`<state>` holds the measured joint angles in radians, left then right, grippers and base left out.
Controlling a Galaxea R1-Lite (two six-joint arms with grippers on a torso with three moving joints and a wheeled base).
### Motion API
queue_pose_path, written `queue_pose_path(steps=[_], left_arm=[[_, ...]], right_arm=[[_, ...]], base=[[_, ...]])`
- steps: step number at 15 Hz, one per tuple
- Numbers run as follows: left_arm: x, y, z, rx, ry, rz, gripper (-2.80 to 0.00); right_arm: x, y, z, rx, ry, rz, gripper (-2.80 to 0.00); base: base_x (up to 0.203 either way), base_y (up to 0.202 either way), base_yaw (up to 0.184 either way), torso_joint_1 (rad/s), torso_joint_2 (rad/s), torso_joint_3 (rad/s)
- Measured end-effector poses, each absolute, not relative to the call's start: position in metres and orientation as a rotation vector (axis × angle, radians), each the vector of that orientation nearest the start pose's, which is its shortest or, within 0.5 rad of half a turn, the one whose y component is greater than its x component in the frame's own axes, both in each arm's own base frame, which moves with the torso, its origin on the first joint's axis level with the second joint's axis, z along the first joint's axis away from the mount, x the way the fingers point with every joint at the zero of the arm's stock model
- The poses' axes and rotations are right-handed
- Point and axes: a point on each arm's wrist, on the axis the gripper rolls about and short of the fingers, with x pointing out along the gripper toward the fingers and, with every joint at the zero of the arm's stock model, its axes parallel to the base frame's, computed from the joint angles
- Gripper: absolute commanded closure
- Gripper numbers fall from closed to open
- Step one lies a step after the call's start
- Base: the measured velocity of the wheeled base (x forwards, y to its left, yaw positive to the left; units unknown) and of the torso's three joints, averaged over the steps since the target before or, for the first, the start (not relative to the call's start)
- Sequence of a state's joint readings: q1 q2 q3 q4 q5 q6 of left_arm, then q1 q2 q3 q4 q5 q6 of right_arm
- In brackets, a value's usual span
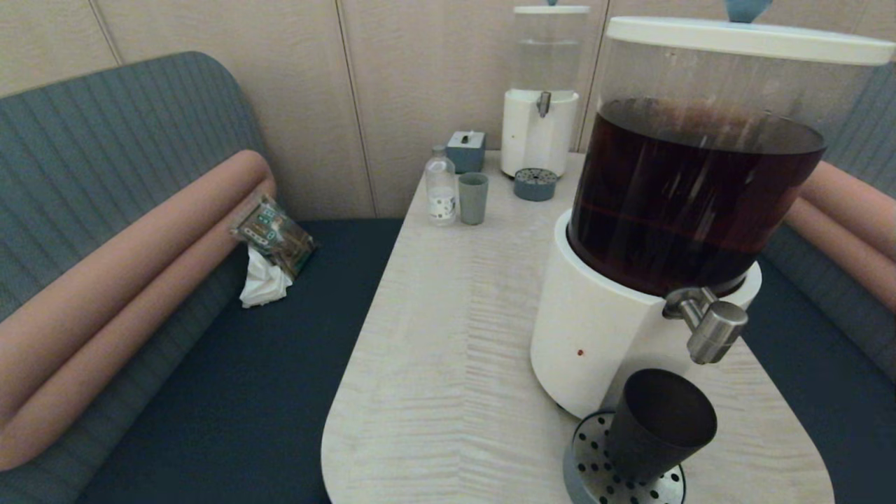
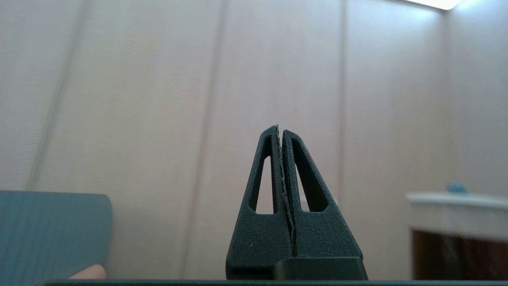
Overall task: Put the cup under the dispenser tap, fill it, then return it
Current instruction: Turn on the faucet
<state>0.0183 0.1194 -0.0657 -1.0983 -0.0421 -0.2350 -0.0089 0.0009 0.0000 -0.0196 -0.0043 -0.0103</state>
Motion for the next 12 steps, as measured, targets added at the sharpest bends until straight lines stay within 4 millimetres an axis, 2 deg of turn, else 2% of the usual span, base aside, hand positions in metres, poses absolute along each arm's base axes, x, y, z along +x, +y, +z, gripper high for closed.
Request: queue_pose_path(steps=[2,4,8,12], left_arm=[[-0.075,-0.003,0.191,-0.112,-0.977,-0.129,0.0],[-0.071,-0.003,0.185,-0.019,-0.862,-0.079,0.0],[-0.042,-0.003,0.138,0.155,-0.591,-0.021,0.0],[-0.032,-0.002,0.119,0.196,-0.428,-0.016,0.0]], right_arm=[[-0.023,0.0,0.078,-0.009,-0.019,-0.013,0.0],[-0.023,0.0,0.078,-0.008,-0.019,-0.014,0.0],[-0.023,0.0,0.078,-0.01,-0.019,-0.014,0.0],[-0.023,0.0,0.078,-0.01,-0.019,-0.014,0.0]], base=[[0.0,0.0,0.0,0.0,0.0,0.0],[0.0,0.0,0.0,0.0,0.0,0.0],[0.0,0.0,0.0,0.0,0.0,0.0],[0.0,0.0,0.0,0.0,0.0,0.0]])
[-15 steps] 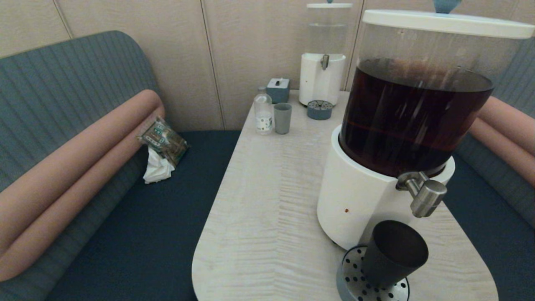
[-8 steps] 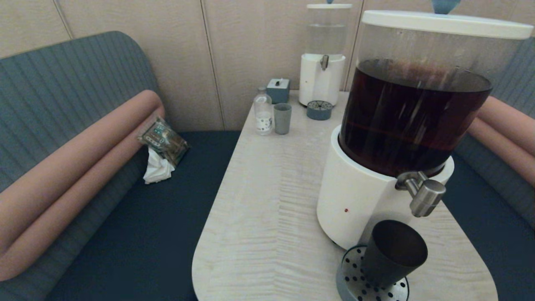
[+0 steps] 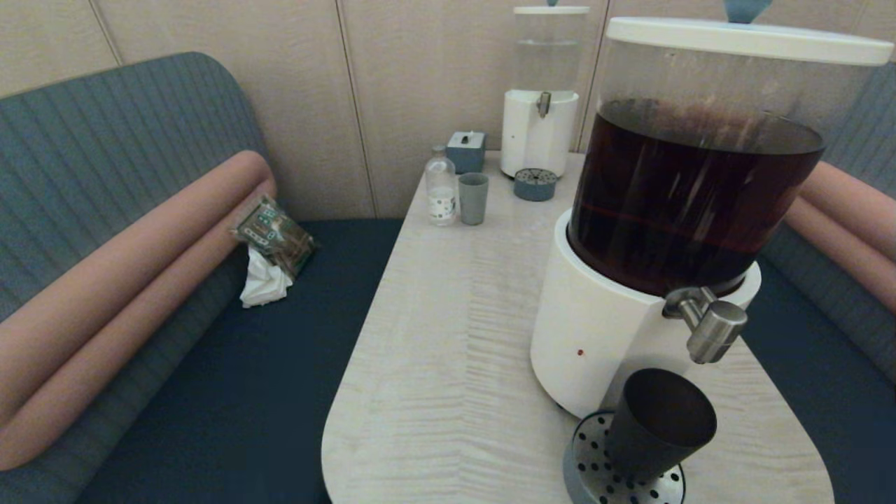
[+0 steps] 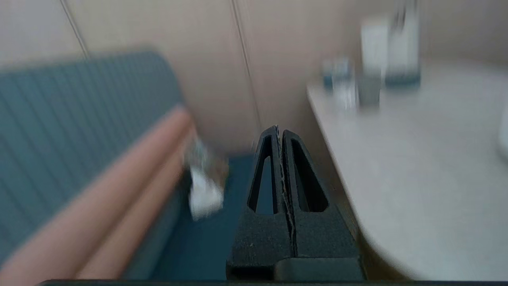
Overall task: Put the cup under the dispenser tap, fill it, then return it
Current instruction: Turn on the faucet
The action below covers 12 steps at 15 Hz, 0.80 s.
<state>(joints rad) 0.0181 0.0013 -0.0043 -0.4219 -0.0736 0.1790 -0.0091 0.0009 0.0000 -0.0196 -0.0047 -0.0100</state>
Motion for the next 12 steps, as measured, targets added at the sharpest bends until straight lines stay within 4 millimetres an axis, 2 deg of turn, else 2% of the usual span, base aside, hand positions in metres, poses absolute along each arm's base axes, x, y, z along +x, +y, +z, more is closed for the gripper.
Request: queue_pose_path(steps=[4,12], left_arm=[[-0.026,-0.002,0.1,0.179,-0.246,-0.036,0.0],[-0.023,-0.002,0.088,0.154,-0.125,-0.038,0.0]], right_arm=[[-0.023,0.0,0.078,-0.006,-0.019,-0.014,0.0],[-0.023,0.0,0.078,-0.006,-0.02,-0.014,0.0]], base=[[0.0,0.0,0.0,0.0,0.0,0.0],[0.0,0.0,0.0,0.0,0.0,0.0]])
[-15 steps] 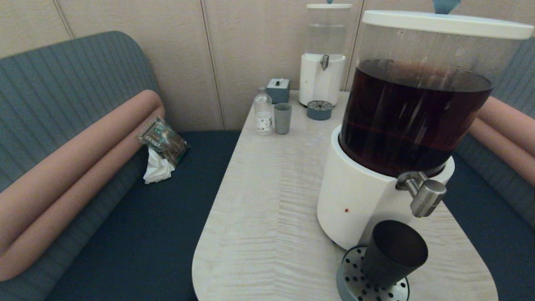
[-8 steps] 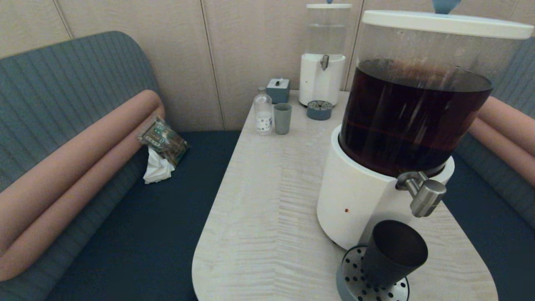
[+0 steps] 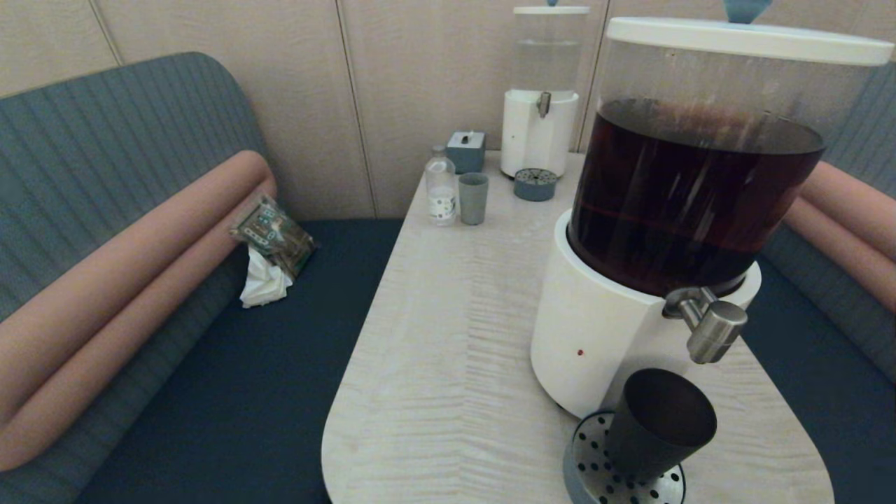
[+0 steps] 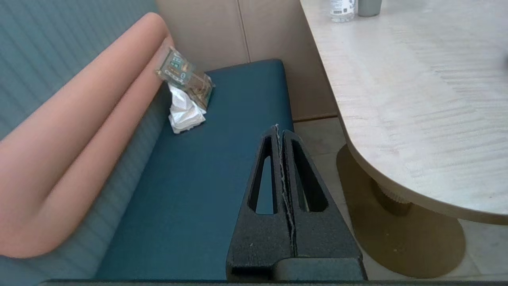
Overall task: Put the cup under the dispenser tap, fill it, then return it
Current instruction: Turn on the faucet
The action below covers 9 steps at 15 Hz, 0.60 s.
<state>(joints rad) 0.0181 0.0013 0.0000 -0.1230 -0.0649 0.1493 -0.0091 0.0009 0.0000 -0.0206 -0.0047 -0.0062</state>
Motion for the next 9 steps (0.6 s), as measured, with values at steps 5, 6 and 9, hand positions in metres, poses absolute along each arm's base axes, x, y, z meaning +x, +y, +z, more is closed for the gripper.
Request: queue_pose_path(steps=[5,6,9], left_arm=[[-0.0237,-0.0017,0.0897,0.131,-0.14,-0.03,0.0],[-0.0237,-0.0017,0.0897,0.131,-0.14,-0.03,0.0],[-0.0238,-0.0017,0.0897,0.131,-0.141,-0.03,0.0]], right_arm=[[-0.0228,0.0001,0.0774,-0.028,-0.017,-0.013,0.0],[-0.0227,0.0002,0.0773,-0.04,-0.017,-0.011,0.0],[-0.0228,0.0001,0.0781,-0.059,-0.023,-0.014,0.0]], base=[[0.0,0.0,0.0,0.0,0.0,0.0],[0.0,0.0,0.0,0.0,0.0,0.0],[0.0,0.0,0.0,0.0,0.0,0.0]])
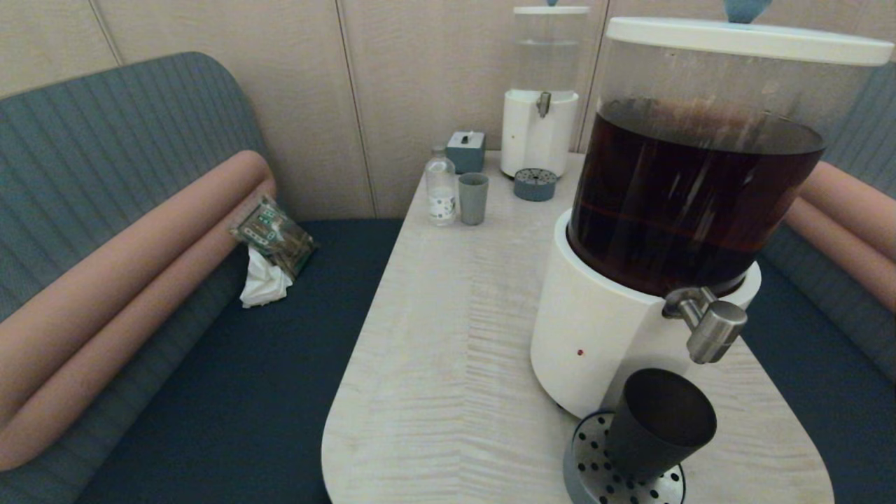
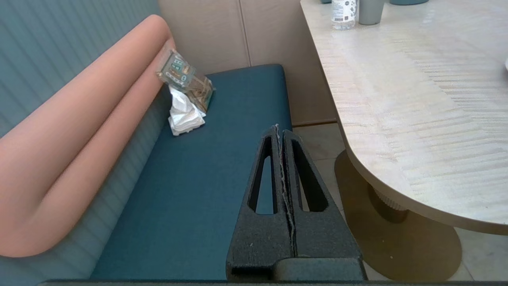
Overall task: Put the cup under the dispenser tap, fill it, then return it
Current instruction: Turn on the faucet
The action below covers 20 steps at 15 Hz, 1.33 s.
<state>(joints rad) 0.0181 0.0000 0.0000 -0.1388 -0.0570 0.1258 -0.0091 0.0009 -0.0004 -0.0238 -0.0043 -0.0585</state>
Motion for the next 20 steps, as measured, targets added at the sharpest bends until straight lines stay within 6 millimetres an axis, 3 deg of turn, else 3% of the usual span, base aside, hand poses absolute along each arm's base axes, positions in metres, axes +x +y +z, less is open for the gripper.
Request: queue_pose_path(steps=[1,3,7,9,12,15,20], left_arm=[[-0.024,-0.002,0.09,0.13,-0.14,-0.03,0.0],[-0.024,-0.002,0.09,0.13,-0.141,-0.03,0.0],[-0.024,-0.002,0.09,0.13,-0.141,-0.03,0.0],[-0.024,-0.002,0.09,0.13,-0.141,-0.03,0.0],[-0.024,-0.002,0.09,0.13,-0.141,-0.03,0.0],[-0.024,-0.002,0.09,0.13,-0.14,-0.03,0.0],[-0.024,-0.002,0.09,0.129,-0.14,-0.03,0.0]], right_arm=[[-0.024,0.0,0.082,-0.058,-0.032,-0.016,0.0],[-0.034,0.0,0.11,-0.047,-0.093,-0.013,0.0],[-0.052,0.002,0.195,0.039,-0.132,0.053,0.0],[-0.041,0.002,0.237,0.084,-0.1,0.089,0.0],[-0.018,0.003,0.279,0.117,-0.023,0.139,0.0],[0.007,0.004,0.3,0.133,0.111,0.215,0.0],[0.046,0.009,0.309,0.139,0.273,0.277,0.0]], base=[[0.0,0.0,0.0,0.0,0.0,0.0],[0.0,0.0,0.0,0.0,0.0,0.0],[0.0,0.0,0.0,0.0,0.0,0.0],[0.0,0.0,0.0,0.0,0.0,0.0],[0.0,0.0,0.0,0.0,0.0,0.0],[0.0,0.0,0.0,0.0,0.0,0.0],[0.0,0.0,0.0,0.0,0.0,0.0]])
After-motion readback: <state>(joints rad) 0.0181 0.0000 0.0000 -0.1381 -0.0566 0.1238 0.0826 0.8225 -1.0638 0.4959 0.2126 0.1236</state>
